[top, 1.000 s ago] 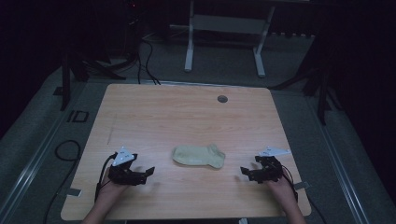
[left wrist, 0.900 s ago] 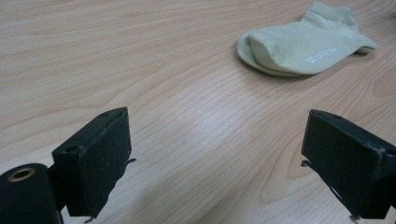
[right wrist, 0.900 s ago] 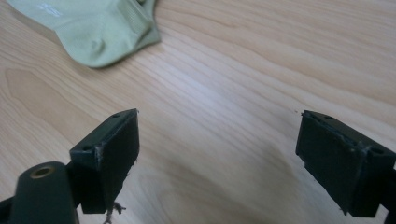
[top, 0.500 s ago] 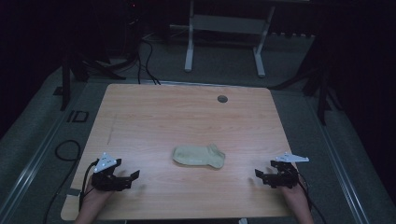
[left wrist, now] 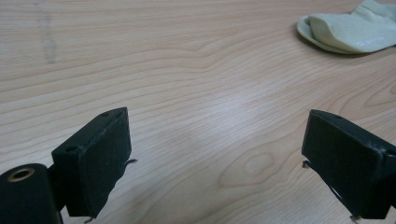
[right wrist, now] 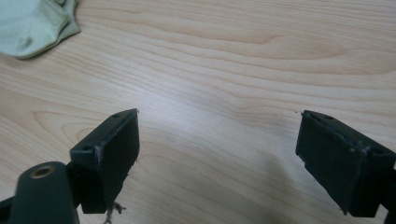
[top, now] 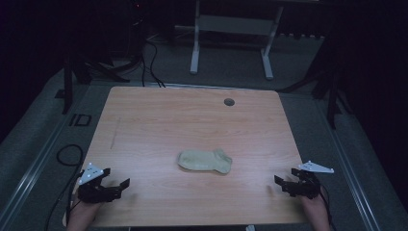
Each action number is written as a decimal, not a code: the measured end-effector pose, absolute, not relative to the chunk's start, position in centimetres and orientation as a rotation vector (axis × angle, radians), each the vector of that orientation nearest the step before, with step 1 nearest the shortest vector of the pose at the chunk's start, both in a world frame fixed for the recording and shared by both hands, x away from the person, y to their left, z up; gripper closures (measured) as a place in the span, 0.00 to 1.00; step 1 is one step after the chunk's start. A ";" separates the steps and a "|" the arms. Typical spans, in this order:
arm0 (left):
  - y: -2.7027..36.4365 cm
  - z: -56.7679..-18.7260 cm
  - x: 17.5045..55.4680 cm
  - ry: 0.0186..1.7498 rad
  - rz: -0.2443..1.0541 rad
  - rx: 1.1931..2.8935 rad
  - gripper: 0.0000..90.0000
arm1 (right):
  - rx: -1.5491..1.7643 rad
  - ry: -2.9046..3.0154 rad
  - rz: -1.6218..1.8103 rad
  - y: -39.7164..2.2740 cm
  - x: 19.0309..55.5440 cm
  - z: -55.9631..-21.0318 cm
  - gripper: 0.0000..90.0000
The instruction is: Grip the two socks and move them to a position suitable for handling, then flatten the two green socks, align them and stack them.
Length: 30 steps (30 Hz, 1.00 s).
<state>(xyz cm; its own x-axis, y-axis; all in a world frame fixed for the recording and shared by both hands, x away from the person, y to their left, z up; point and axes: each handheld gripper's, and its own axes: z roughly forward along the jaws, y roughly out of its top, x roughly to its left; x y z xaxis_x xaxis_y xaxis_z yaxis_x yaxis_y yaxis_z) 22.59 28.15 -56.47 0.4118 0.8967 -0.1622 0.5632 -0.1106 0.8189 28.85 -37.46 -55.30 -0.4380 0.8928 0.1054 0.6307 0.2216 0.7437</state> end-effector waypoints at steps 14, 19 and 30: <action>30.7 -56.4 21.5 1.352 0.558 1.710 0.09 | 1.447 2.029 1.113 -38.9 27.8 -55.6 0.15; 31.0 -56.7 21.3 1.377 0.574 1.689 0.09 | 1.465 1.995 1.105 -39.2 27.7 -55.7 0.15; 30.5 -56.9 21.3 1.366 0.572 1.718 0.09 | 1.452 1.994 1.083 -39.0 27.9 -55.6 0.15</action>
<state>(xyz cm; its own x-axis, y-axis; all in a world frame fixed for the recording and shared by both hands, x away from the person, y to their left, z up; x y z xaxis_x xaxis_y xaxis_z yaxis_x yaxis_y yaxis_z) 21.26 30.50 -56.91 0.2997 0.9424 -0.1484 0.5559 -0.0461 0.8300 27.87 -39.03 -55.63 -0.3495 0.9324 0.0918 0.5846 0.1404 0.7991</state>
